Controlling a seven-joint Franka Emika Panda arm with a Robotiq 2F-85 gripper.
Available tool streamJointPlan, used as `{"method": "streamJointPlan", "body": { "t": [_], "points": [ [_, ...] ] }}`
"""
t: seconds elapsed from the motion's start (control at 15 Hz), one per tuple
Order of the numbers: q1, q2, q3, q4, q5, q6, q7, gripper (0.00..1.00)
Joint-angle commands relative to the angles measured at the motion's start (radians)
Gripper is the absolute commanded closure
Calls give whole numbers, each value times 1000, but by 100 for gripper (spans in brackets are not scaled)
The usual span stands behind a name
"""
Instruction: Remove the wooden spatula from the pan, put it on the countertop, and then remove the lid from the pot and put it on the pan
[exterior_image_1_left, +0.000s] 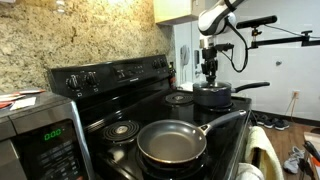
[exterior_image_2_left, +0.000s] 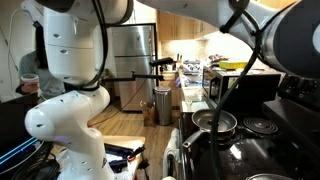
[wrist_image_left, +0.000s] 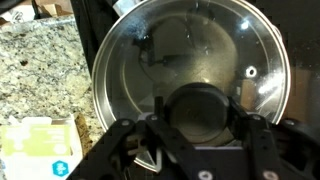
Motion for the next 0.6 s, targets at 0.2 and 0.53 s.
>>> {"method": "streamJointPlan", "body": {
  "t": [0.2,0.53],
  "points": [
    [-2,-35,15,22,-12,-40,19,65],
    [15,-64,37,44,-1,-96,23,65]
  ]
}}
